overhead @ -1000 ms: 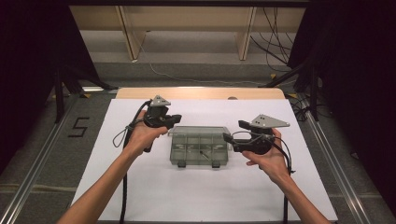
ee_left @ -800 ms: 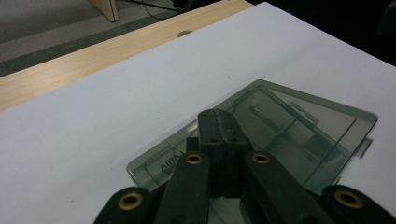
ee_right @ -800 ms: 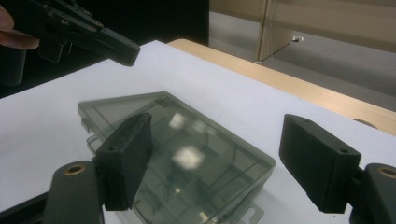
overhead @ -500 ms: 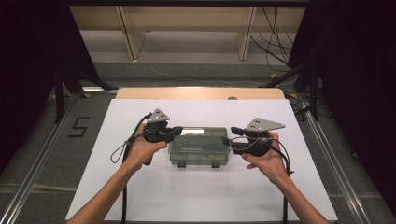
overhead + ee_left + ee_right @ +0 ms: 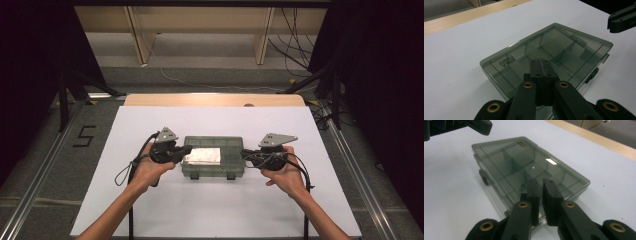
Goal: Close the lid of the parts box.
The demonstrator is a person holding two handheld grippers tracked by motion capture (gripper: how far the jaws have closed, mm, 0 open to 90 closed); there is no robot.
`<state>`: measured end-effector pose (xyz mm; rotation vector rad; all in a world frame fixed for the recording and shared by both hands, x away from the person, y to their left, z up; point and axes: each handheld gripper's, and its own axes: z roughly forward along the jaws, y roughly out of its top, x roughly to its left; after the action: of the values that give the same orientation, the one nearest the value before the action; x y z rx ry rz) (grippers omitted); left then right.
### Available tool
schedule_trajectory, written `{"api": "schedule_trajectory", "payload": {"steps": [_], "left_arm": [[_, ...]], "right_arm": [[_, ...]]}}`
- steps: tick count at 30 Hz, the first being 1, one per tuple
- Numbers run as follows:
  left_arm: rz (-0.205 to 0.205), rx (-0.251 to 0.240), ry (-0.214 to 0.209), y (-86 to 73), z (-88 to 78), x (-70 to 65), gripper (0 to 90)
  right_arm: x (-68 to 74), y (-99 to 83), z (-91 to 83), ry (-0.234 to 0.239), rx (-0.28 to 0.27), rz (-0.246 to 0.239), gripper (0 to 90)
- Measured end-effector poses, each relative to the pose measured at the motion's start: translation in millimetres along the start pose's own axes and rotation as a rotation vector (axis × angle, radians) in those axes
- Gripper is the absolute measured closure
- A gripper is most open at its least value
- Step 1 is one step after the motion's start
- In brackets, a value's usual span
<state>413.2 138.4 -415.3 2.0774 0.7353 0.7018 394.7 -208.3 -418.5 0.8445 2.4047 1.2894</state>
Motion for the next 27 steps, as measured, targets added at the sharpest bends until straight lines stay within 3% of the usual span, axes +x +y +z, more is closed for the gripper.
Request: {"api": "schedule_trajectory", "payload": {"steps": [1, 4, 5, 6, 7, 8, 9, 10, 11, 12, 13, 14, 15, 20, 22, 23, 25, 26, 27], "left_arm": [[0.005, 0.013, -0.034, -0.3, 0.4, -1.1, 89.4], [0.004, 0.013, -0.020, -1.3, -0.2, -6.0, 89.4], [0.005, 0.009, 0.016, -1.6, -0.5, -6.9, 89.4], [0.002, 0.017, -0.031, -2.2, 0.1, -8.7, 89.4], [0.006, 0.012, 0.003, -2.7, -0.2, -8.6, 89.5], [-0.007, 0.019, -0.097, -3.6, 2.0, -9.9, 89.5], [0.002, 0.017, -0.003, -4.1, 0.2, -9.2, 89.5], [-0.001, 0.024, -0.057, -5.4, 1.1, -10.3, 89.5], [0.009, 0.020, 0.006, -6.6, 0.1, -9.7, 89.5], [0.007, 0.028, -0.008, -7.4, 0.2, -10.3, 89.5], [-0.008, 0.031, -0.116, -8.5, 2.6, -12.0, 89.5], [0.011, 0.033, 0.013, -9.4, -0.4, -11.1, 89.5], [0.001, 0.029, -0.011, -10.1, 0.4, -12.6, 89.5], [0.010, 0.049, -0.032, -13.4, 2.3, -16.2, 89.5], [0.003, 0.060, -0.099, -14.1, 5.5, -18.6, 89.5], [0.009, 0.057, -0.036, -14.5, 4.9, -19.2, 89.5], [0.001, 0.075, -0.112, -16.4, 8.7, -22.1, 89.5], [0.013, 0.077, -0.043, -16.9, 7.9, -21.8, 89.5], [0.006, 0.081, -0.090, -17.4, 9.9, -22.8, 89.5]], "right_arm": [[-0.1, -1.6, 1.4, 0.014, 0.009, 0.000, 87.6], [-0.1, -6.2, 4.7, 0.017, 0.029, -0.005, 89.8], [-0.2, -7.4, 5.8, 0.021, 0.038, -0.007, 89.9], [-0.3, -8.1, 6.5, 0.020, 0.041, -0.009, 90.0], [-0.8, -8.8, 7.0, 0.015, 0.041, -0.016, 90.0], [-0.8, -8.9, 7.1, 0.017, 0.041, -0.016, 90.0], [-0.9, -8.9, 7.3, 0.018, 0.040, -0.019, 90.0], [-1.1, -8.8, 7.4, 0.017, 0.039, -0.023, 90.0], [-0.9, -9.0, 7.5, 0.020, 0.044, -0.020, 90.0], [-0.7, -9.4, 8.4, 0.018, 0.044, -0.019, 90.0], [-0.7, -9.8, 8.8, 0.020, 0.047, -0.019, 90.0], [-0.8, -10.2, 9.2, 0.023, 0.050, -0.021, 90.0], [-0.8, -10.5, 9.6, 0.025, 0.058, -0.020, 90.0], [-0.6, -12.6, 12.6, 0.024, 0.072, -0.032, 90.0], [-0.5, -13.2, 13.7, 0.019, 0.076, -0.035, 90.0], [-0.5, -13.4, 14.3, 0.022, 0.079, -0.035, 90.0], [-0.4, -13.8, 14.9, 0.027, 0.087, -0.036, 90.0], [-0.1, -14.4, 15.8, 0.019, 0.090, -0.036, 90.0], [0.1, -14.8, 16.0, 0.020, 0.096, -0.033, 90.0]]}}
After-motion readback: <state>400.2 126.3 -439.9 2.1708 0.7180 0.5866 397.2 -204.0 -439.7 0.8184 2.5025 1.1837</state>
